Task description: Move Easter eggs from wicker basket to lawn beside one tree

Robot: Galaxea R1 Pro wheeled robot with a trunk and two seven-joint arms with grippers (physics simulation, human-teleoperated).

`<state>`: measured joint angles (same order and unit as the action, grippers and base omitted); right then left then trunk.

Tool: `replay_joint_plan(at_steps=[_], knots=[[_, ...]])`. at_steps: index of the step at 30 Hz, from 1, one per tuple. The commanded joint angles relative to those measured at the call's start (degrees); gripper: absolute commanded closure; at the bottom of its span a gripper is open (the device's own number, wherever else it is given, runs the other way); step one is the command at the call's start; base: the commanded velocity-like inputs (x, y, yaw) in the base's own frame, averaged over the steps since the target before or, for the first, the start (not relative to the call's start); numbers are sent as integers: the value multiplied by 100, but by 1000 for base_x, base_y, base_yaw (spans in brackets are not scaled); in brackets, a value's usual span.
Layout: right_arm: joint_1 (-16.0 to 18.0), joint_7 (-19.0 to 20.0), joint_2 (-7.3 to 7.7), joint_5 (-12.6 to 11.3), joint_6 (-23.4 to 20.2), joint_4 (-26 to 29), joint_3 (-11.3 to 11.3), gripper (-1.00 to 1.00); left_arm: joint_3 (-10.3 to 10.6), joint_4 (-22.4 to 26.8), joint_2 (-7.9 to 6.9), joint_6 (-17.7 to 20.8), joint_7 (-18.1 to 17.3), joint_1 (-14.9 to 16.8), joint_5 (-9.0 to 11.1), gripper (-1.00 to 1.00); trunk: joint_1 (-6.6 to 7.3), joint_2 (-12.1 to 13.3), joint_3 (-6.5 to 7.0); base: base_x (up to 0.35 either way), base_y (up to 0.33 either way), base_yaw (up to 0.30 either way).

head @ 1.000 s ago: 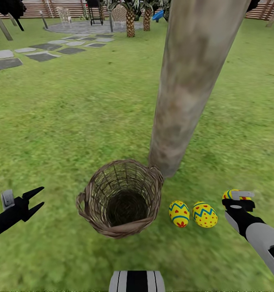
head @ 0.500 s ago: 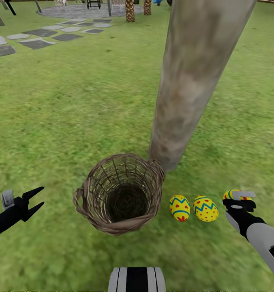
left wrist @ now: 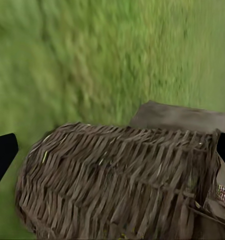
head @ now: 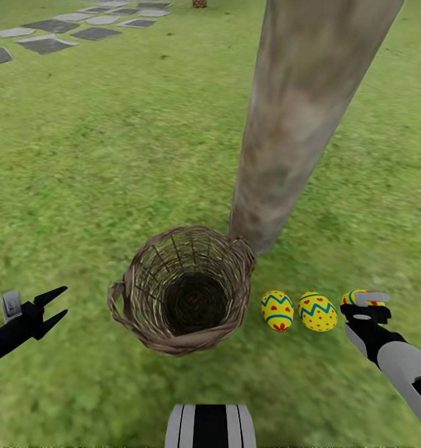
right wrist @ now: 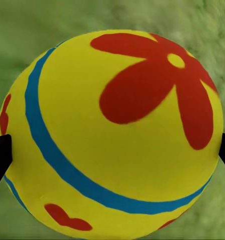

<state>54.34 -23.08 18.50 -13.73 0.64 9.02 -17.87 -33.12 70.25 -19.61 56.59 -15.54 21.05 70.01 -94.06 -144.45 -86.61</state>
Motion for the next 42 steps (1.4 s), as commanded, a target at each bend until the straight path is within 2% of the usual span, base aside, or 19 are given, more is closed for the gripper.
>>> replay_joint_plan(at_steps=[1,10,25,31,35,42], knots=[[4,-21,4,-54,6,18,-50,100,-10,-3,1,27,-46,4,-40,-100,-1,-3,-26,0,0,0],[1,-38,4,-68,-10,7,-33,100,-10,-3,9,27,-46,5,-40,-100,-25,-15,-225,0,0,0],[3,-35,-4,-41,-68,20,-42,100,-27,-2,1,27,-53,4,-32,-100,-25,-15,-225,0,-98,0],[16,-21,-10,-24,-73,97,-59,100,-28,-3,1,19,-46,4,-31,-100,-40,-23,-358,0,-1,0],[78,-21,-83,-33,-73,184,-59,100,-28,-11,1,18,-46,5,-31,-100,-50,-28,-447,0,0,0],[91,-21,-85,-21,-73,214,-59,100,-19,-11,5,18,-46,5,-39,-100,-68,-38,-602,0,0,0]])
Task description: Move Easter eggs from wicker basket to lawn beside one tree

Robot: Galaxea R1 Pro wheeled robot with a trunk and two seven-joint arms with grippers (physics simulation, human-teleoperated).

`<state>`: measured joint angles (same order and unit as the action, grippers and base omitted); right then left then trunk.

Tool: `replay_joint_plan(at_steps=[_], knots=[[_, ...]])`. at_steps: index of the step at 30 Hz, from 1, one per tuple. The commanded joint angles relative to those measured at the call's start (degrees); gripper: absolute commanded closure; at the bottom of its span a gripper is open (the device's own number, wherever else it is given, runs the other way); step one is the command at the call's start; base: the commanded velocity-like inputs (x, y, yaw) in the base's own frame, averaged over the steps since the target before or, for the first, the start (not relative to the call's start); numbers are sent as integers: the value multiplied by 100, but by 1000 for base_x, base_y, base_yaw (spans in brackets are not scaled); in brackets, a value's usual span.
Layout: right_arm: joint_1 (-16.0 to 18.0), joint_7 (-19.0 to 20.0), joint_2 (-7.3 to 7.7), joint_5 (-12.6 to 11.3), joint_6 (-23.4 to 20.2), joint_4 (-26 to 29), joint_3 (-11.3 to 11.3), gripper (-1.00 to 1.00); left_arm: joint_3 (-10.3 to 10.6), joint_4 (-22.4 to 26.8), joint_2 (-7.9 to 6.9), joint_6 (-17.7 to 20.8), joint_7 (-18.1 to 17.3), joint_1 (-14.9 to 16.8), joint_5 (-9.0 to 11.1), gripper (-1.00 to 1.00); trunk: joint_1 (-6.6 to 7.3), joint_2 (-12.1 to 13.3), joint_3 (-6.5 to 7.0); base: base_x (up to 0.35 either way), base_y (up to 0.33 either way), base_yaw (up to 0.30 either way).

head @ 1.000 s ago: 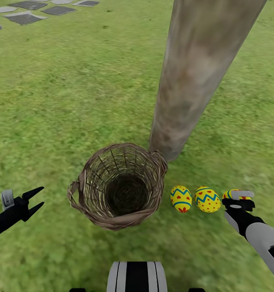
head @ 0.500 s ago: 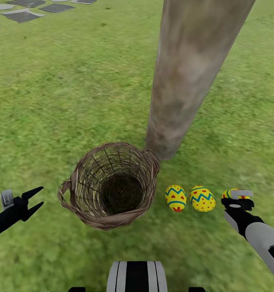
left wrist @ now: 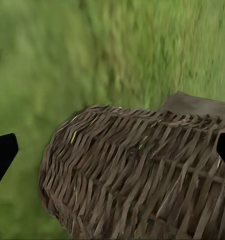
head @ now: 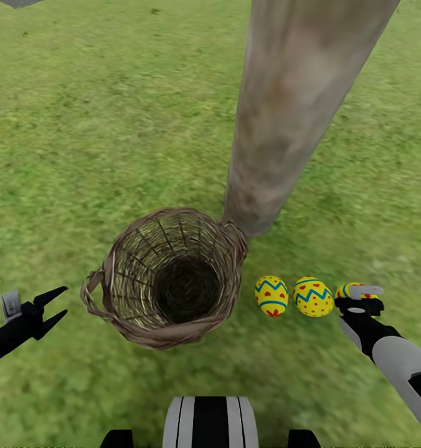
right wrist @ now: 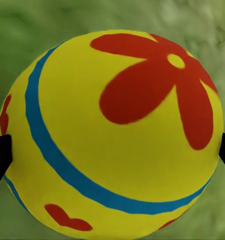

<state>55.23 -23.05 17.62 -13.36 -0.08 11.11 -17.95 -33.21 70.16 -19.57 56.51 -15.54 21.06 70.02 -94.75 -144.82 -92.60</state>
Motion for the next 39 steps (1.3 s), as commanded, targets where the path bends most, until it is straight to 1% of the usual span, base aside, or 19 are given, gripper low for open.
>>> replay_joint_plan(at_steps=[1,8,12,13,15,28,31,34,35,39], knots=[[2,-30,4,-60,-1,5,-50,100,-10,-2,4,27,-46,4,-40,-100,-1,-3,-26,0,0,0],[5,-60,22,-61,-17,6,-50,100,-10,-2,23,27,-46,4,-41,-100,-19,-12,-181,0,0,0],[6,-58,22,-63,-10,6,-50,100,-10,-29,24,27,-46,4,-41,-100,-19,-12,-181,0,0,0],[5,-54,17,-62,-10,6,-50,-100,-11,-35,25,27,-46,4,-41,-100,-19,-12,-181,0,0,0],[5,-37,14,-61,-5,33,-50,-100,-16,-44,24,27,-46,4,-41,-100,-19,-12,-181,0,0,0],[5,-79,28,-61,5,234,-41,-100,6,-68,23,27,-42,4,-53,-100,14,5,107,0,0,0],[5,-91,32,-53,-9,252,-33,-100,3,-45,-4,47,-16,4,-79,-100,22,9,174,0,0,0],[5,-95,34,-52,-7,269,-28,-100,-2,-65,-26,60,-4,4,-92,-100,30,13,240,-223,0,0],[5,-95,33,-52,-10,310,-26,-100,-3,-64,-28,61,-3,4,-93,-100,32,15,262,-318,0,0],[5,-95,40,-88,-39,797,-25,-100,-7,-64,-29,62,-2,4,-93,-100,42,20,351,-336,0,0]])
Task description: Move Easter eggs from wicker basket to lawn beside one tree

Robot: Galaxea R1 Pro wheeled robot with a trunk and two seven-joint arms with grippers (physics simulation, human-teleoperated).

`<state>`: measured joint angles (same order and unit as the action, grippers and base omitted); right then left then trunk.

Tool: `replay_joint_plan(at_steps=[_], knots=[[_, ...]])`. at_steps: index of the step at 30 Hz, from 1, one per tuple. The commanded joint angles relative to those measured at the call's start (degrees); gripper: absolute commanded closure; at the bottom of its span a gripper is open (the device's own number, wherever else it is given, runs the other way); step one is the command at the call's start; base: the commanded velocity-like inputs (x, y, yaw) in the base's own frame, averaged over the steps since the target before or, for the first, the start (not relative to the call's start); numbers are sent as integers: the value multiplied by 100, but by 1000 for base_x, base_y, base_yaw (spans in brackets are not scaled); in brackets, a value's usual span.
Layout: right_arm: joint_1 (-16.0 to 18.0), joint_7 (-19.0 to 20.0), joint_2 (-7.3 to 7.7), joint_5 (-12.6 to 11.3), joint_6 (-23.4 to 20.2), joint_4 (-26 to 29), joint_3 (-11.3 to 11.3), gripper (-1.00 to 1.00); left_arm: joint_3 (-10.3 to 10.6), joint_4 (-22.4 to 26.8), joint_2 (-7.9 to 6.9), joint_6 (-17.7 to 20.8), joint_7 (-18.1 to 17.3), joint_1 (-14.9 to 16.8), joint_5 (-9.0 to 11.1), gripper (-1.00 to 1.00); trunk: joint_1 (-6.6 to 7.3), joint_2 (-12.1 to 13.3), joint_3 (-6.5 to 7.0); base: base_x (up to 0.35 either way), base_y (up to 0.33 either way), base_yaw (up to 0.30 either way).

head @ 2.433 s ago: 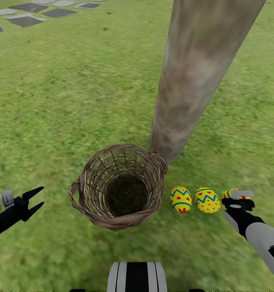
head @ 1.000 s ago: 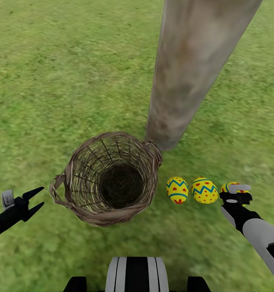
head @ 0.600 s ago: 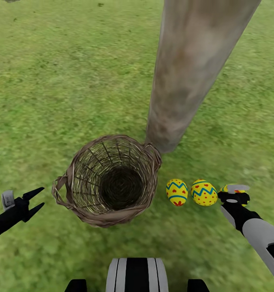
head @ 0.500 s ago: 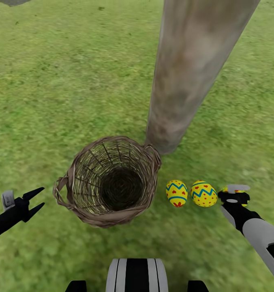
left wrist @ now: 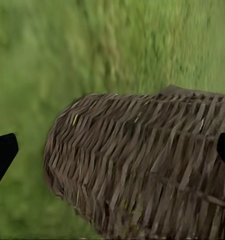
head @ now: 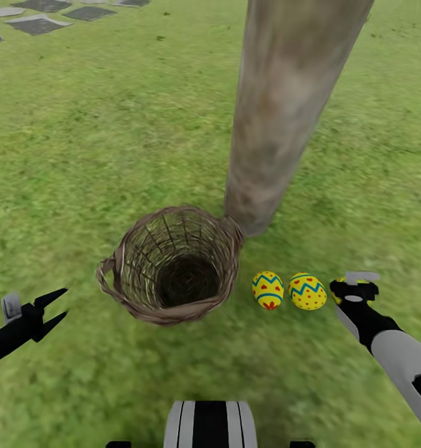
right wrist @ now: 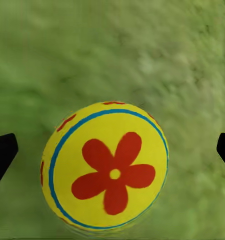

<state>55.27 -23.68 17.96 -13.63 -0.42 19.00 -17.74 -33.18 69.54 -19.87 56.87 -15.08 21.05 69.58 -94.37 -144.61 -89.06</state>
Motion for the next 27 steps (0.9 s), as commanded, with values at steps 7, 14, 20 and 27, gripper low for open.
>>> replay_joint_plan(at_steps=[7,14,20,27], knots=[[-7,8,6,-66,-991,84,-63,-100,-16,-21,-24,28,-43,4,-52,-100,22,8,153,-314,0,0],[-137,1312,20,-108,-1704,-24,-68,-100,-5,-33,-2,6,-24,4,-67,-100,40,18,308,-11,0,0],[-873,3087,15,-58,-1664,-89,-80,-100,-6,-498,-7,-29,113,76,-91,-100,56,26,441,0,0,0],[-1650,3928,9,64,-1447,-136,-89,-100,1470,-2060,231,-142,103,-92,-894,-100,74,35,596,-149,0,0]])
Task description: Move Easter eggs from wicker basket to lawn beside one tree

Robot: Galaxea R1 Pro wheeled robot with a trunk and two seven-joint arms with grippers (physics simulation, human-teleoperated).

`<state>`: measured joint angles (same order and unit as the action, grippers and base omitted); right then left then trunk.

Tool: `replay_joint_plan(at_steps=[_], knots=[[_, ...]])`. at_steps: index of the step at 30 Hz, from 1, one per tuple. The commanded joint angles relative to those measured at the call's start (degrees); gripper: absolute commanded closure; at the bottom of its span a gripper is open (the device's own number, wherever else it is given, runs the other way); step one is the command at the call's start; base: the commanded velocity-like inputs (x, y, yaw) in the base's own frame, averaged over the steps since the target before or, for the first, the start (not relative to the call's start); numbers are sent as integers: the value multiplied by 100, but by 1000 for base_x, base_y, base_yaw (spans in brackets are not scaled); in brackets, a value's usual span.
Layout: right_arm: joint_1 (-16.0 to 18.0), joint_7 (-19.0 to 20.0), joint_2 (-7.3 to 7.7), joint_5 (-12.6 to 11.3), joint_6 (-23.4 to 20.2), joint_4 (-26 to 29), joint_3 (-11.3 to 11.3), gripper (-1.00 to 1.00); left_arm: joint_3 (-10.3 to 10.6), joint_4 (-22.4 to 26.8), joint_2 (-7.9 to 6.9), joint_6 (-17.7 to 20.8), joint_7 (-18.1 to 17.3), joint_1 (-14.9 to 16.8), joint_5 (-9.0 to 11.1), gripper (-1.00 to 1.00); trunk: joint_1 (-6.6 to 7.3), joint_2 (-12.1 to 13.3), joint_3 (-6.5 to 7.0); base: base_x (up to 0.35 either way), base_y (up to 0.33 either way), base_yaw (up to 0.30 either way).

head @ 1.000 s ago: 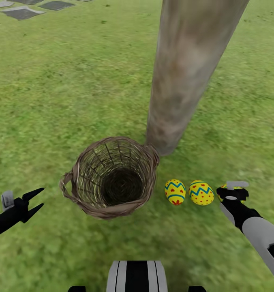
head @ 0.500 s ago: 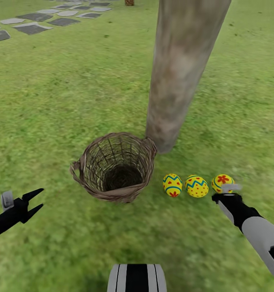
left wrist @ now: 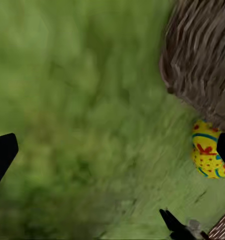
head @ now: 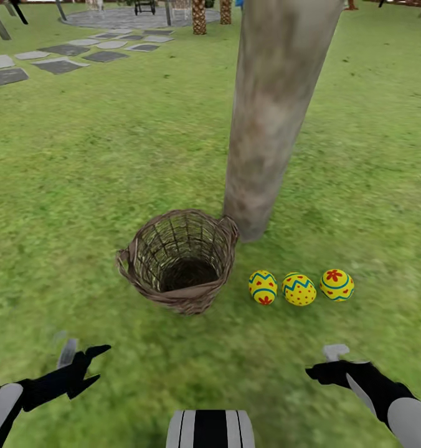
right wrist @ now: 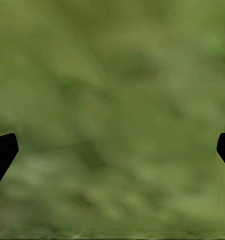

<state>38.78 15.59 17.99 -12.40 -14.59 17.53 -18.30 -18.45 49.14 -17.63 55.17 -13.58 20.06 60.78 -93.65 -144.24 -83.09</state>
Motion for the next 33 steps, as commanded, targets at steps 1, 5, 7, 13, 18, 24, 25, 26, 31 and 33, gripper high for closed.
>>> replay_joint_plan(at_steps=[1,5,7,13,18,24,25,26,31,33], knots=[[-46,8,-2,-52,9,-59,-33,-100,324,-255,20,-173,-61,2,-75,-100,4,0,20,-19,0,0],[-93,13,-22,-34,202,-249,-33,-100,1097,-757,37,-1038,-67,-1,-173,-100,15,5,109,-5,0,0],[-97,8,-35,-51,273,-312,-33,-100,1379,-894,39,-1230,-61,-1,-190,-100,20,8,153,-1,0,0],[-107,-31,-50,-45,346,-554,-41,-100,1592,-974,104,-1330,-27,-1,-206,-100,35,16,286,0,0,0],[-107,-38,-50,-44,351,-574,-42,-100,1599,-984,122,-1333,-37,-2,-207,-100,48,23,397,0,0,0],[-107,-39,-48,-46,351,-679,-42,-100,1599,-1110,102,-1333,-41,-2,-207,-100,64,31,530,0,0,0],[-107,-39,-49,-45,351,-691,-42,-100,1599,-1163,108,-1333,-43,-2,-207,-100,66,32,552,0,0,0],[-107,-41,-52,-45,353,-705,-46,-100,1599,-1214,114,-1333,-49,-2,-203,-100,69,33,574,0,0,0],[-125,-47,-71,-44,440,-724,-50,-100,1607,-1266,130,-1333,-48,-2,-206,-100,82,40,685,0,0,0],[-131,-48,-75,-44,515,-725,-50,-100,1607,-1280,130,-1333,-46,-2,-207,-100,87,43,729,0,0,0]])
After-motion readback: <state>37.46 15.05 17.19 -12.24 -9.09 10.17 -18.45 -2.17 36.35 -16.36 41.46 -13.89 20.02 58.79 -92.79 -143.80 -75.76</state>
